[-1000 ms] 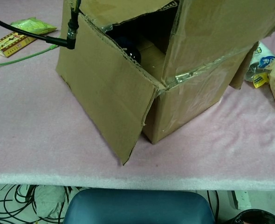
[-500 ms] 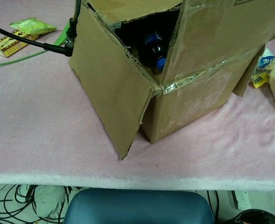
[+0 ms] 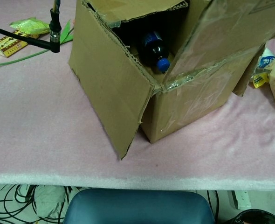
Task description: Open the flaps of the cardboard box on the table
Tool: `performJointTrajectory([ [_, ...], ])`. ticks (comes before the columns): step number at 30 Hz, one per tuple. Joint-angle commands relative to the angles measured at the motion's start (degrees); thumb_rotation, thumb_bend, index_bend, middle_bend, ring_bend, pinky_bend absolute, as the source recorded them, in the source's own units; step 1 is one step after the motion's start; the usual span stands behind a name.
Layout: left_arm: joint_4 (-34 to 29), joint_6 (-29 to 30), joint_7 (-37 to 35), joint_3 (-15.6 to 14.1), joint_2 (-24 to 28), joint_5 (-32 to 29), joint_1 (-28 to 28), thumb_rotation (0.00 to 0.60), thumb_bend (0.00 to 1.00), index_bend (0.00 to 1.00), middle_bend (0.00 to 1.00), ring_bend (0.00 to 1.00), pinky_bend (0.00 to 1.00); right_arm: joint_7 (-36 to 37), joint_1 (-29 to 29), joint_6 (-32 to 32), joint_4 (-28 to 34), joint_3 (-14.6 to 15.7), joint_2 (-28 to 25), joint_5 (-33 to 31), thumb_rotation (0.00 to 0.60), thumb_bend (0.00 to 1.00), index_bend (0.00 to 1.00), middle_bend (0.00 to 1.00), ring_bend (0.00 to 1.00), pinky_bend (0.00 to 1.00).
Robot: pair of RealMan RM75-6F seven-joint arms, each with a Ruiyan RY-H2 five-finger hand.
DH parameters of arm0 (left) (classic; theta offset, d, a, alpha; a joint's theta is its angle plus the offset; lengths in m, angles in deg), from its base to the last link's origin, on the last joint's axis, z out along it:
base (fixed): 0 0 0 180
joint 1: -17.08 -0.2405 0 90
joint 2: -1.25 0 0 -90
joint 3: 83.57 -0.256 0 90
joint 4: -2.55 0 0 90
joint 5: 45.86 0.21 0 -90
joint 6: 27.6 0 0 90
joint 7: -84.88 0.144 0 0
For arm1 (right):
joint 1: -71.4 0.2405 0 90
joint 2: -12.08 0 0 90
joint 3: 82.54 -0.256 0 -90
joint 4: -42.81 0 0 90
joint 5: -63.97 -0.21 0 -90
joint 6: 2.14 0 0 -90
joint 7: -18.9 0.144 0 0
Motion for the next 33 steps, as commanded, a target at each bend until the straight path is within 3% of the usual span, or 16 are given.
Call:
performJointTrajectory([
  [1,-0.5,-0.5,-0.5,0.0,0.1,0.7,-0.2,0.600,0.17,0.06,0.25,0.21,0.33,0.0,0.0,0.0,0.0,0.0,0.0,0.0,0.600,0.21,0.00,0.00,0.00,0.21],
  [10,-0.6,-1.4,-0.9,-1.3,0.4,1.7,0.1,0.600,0.17,0.06,0.25,0.21,0.33,0.0,0.0,0.1,0.0,-0.1,-0.1,-0.2,0.600,0.21,0.00,0.00,0.00,0.21],
  [15,0.6,1.9,2.3,-3.4,1.6,3.8,-0.4,0.600,0.17,0.06,0.23,0.20,0.29,0.1,-0.1,0.1,0.2,-0.2,-0.2,-0.3,0.600,0.21,0.00,0.00,0.00,0.21],
  [20,2.4,12.2,15.2,-10.1,4.8,8.4,-2.1,0.600,0.19,0.06,0.20,0.12,0.23,0.1,-0.1,0.1,0.5,-0.3,-0.4,-0.3,0.600,0.21,0.00,0.00,0.00,0.21],
  [26,5.4,31.5,35.9,-20.2,7.4,17.9,-9.4,0.600,0.19,0.06,0.15,0.09,0.18,-1.1,0.0,0.3,1.9,-0.3,-1.1,-0.1,0.600,0.21,0.00,0.00,0.00,0.21],
  [29,7.2,39.7,41.3,-24.2,7.7,23.3,-14.7,0.600,0.19,0.06,0.14,0.09,0.16,-1.7,0.2,0.4,2.7,-0.5,-1.6,-0.2,0.600,0.22,0.00,0.00,0.00,0.21],
  [33,10.5,49.4,43.1,-28.6,6.9,31.6,-22.5,0.600,0.19,0.05,0.13,0.08,0.14,-2.7,0.7,0.4,4.5,-1.5,-2.2,-0.6,0.600,0.22,0.00,0.00,0.00,0.21],
])
